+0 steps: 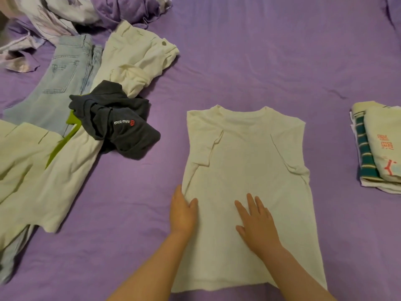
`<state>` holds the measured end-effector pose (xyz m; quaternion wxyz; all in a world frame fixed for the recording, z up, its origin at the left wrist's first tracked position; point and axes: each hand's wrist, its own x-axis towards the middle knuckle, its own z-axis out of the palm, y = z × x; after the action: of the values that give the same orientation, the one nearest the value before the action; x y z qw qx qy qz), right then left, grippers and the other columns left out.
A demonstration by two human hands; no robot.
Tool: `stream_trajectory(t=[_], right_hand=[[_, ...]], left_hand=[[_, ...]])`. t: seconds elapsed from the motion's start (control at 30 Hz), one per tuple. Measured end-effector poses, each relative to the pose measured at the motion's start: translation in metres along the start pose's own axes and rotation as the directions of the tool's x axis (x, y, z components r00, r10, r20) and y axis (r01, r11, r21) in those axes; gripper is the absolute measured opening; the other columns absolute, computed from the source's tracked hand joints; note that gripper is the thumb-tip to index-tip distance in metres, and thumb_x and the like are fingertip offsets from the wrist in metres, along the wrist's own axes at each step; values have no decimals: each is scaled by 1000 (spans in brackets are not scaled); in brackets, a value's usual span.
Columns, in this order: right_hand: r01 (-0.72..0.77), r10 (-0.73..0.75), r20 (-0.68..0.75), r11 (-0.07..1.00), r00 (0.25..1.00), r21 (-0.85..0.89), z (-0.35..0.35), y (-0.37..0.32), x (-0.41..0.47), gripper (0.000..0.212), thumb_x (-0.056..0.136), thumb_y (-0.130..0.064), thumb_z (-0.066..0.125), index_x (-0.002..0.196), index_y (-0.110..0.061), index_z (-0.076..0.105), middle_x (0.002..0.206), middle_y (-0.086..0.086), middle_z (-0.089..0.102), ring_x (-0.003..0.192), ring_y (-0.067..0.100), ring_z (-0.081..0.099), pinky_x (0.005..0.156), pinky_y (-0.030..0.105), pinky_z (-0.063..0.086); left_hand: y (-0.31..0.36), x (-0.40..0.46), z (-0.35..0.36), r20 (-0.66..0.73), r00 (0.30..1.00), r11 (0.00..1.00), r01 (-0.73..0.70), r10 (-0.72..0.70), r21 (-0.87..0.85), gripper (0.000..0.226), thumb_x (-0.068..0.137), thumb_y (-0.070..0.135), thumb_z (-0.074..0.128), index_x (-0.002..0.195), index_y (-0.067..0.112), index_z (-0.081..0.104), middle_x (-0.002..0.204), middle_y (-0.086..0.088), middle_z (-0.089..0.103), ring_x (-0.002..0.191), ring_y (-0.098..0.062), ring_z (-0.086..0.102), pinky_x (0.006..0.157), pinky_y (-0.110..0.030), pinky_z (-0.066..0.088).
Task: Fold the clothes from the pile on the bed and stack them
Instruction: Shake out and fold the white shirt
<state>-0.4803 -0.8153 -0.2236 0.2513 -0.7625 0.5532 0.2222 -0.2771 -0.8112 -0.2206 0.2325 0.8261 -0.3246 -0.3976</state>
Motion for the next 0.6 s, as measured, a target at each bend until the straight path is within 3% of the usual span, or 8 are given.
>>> stream_trajectory(t=[0.17, 0.27, 0.37, 0.47, 0.6], right_hand=[[76, -76, -9, 997, 997, 4, 20, 6, -27, 61, 101, -42, 35, 153, -31, 5, 160, 8, -13, 148, 25, -9, 117, 36, 15], [116, -116, 26, 993, 993, 13, 31, 12, -45, 59, 101, -41, 36, 153, -32, 8, 160, 6, -13, 148, 24, -7, 116, 36, 15], [127, -128, 80, 992, 989, 16, 38, 15, -67, 59, 101, -38, 37, 153, -32, 9, 161, 5, -11, 148, 24, -6, 117, 36, 12], [119, -122, 105, 992, 987, 37, 42, 16, -85, 60, 101, -38, 39, 153, -31, 9, 161, 5, -7, 148, 24, -2, 117, 35, 13], [146, -155, 101, 985, 983, 92, 41, 8, -98, 62, 98, -44, 43, 152, -32, 16, 161, 3, 5, 148, 23, 3, 117, 36, 12]], left_hand=[[-32, -39, -2, -12, 982, 978, 188, -190, -92, 13, 90, 19, 64, 97, 8, 59, 95, -8, 66, 83, -23, 59, 67, -29, 43], [-48, -65, -10, 2, 979, 973, 200, -202, -116, 14, 88, 20, 66, 82, 8, 60, 74, 0, 61, 69, -17, 55, 54, -24, 39], [-63, -92, -17, 31, 968, 961, 250, -248, -123, 18, 86, 22, 68, 76, 10, 59, 73, 0, 60, 68, -19, 55, 57, -28, 42], [-74, -116, -22, 127, 945, 937, 319, -302, -141, 12, 85, 19, 71, 88, 10, 62, 83, -2, 65, 77, -21, 60, 67, -31, 48], [-72, -141, -27, 174, 948, 923, 304, -268, -234, 8, 91, 19, 64, 94, 13, 62, 95, -7, 68, 79, -16, 62, 65, -26, 49]])
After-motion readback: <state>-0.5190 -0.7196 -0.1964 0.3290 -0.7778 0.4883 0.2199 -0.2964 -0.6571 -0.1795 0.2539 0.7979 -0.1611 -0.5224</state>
